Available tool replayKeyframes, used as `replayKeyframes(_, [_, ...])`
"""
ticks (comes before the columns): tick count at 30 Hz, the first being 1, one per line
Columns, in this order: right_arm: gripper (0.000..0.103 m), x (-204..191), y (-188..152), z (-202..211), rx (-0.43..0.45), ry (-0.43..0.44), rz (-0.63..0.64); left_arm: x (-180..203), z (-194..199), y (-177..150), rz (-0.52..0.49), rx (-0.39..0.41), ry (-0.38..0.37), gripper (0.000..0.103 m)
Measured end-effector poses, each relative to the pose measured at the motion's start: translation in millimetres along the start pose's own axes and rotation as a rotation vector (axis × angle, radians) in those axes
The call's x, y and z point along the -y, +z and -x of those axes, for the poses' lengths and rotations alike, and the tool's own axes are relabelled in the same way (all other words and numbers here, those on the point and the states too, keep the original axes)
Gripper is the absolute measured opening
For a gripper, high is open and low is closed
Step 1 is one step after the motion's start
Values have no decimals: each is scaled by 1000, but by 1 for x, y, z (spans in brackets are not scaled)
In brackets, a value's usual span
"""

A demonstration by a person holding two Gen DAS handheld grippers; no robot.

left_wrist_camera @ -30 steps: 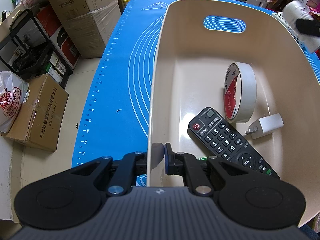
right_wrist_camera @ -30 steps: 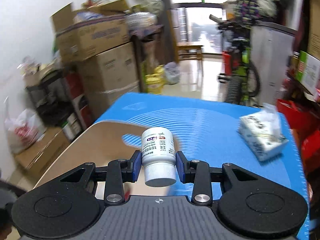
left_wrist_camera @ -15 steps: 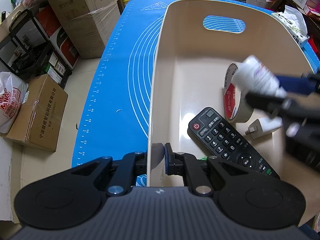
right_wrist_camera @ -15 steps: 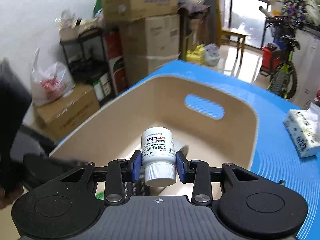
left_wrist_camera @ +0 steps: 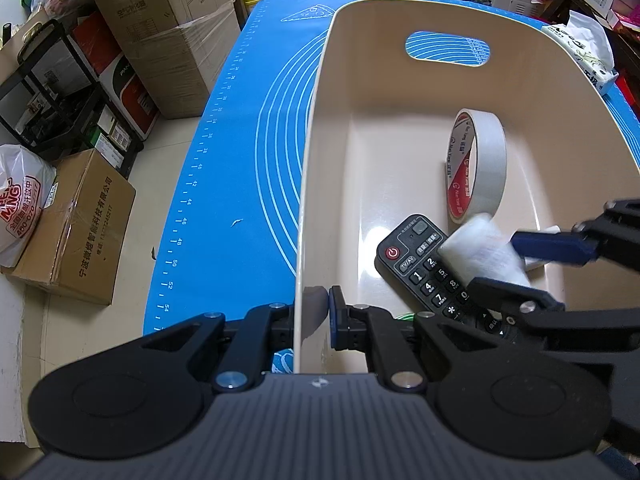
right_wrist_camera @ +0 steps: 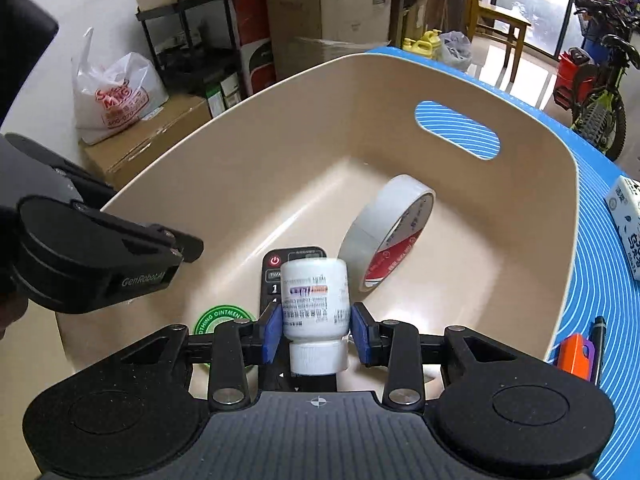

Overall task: Organize rigid objects
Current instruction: 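Lower the pill bottle onto the remote in the bin, open right gripper, then grasp the black marker with the right gripper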

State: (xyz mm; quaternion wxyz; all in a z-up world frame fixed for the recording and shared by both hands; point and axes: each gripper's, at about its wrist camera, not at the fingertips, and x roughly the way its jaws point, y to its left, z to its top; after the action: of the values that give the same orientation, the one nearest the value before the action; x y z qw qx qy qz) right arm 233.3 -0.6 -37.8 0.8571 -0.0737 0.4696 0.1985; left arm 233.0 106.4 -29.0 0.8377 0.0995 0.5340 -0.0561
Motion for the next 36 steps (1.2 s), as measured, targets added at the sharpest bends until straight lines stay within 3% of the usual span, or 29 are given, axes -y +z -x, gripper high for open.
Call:
replayKeyframes(3, [70, 9, 4, 9, 38, 8, -37, 0, 0, 0, 0, 0, 0, 11])
replayKeyframes(7, [73, 20, 7, 23, 76, 51, -81, 0, 1, 0, 3, 1, 0, 11])
replayKeyframes(11, [88, 30, 7, 40, 121, 20, -93, 0, 2, 1, 6, 1, 2, 11])
replayKeyframes(16, [89, 53, 8, 61, 159, 15, -145, 0, 2, 1, 6, 1, 2, 11])
replayKeyframes(22, [92, 80, 3, 85, 212, -50, -167, -1, 1, 1, 7, 3, 2, 11])
replayKeyframes(32, [92, 153, -19, 89, 217, -150, -303, -1, 1, 0, 9, 3, 3, 11])
replayKeyframes(36, [92, 184, -39, 78, 180, -234, -368, -1, 1, 0, 9, 2, 5, 11])
